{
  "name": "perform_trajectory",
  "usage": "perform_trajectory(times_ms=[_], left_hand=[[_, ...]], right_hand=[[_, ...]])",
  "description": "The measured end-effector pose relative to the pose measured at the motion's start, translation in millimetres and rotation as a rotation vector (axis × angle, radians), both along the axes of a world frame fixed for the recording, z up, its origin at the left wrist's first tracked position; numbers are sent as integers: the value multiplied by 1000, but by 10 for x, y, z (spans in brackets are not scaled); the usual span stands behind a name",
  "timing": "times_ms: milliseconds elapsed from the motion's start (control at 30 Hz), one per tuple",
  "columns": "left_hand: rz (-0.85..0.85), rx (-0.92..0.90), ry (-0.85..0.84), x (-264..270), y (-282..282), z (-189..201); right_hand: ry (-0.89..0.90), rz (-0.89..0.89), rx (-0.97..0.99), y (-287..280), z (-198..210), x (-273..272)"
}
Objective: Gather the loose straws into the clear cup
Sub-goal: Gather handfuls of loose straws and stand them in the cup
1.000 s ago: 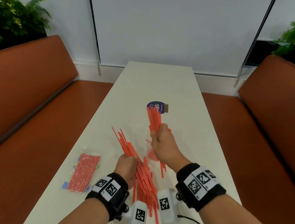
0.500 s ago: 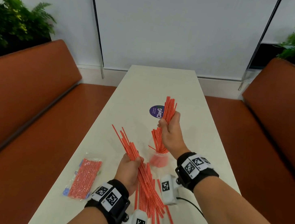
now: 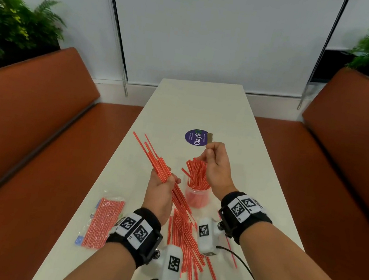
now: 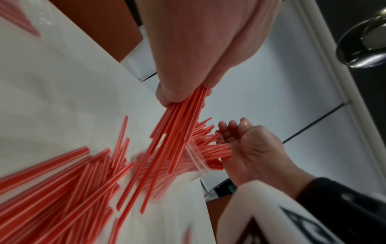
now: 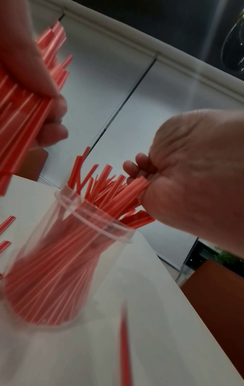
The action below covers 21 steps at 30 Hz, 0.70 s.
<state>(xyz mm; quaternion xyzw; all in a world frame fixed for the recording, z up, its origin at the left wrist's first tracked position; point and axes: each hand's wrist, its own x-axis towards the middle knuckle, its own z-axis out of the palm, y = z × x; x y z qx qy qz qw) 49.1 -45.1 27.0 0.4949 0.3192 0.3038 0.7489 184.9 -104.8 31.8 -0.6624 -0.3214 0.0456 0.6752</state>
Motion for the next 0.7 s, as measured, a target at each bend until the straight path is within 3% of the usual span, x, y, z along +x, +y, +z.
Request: perform_trajectory(times_ms=[300, 433, 567, 700], left_hand=[[-39, 322, -158, 172, 186, 492], [-49, 480, -150, 372, 224, 621], [-109, 532, -49, 550, 109, 478], [-214, 516, 25, 625, 30, 229]], right_hand=[[15, -40, 77, -199, 152, 4], [75, 38, -128, -442, -63, 30], [70, 177, -362, -528, -182, 2], [98, 228, -392, -452, -297, -46]])
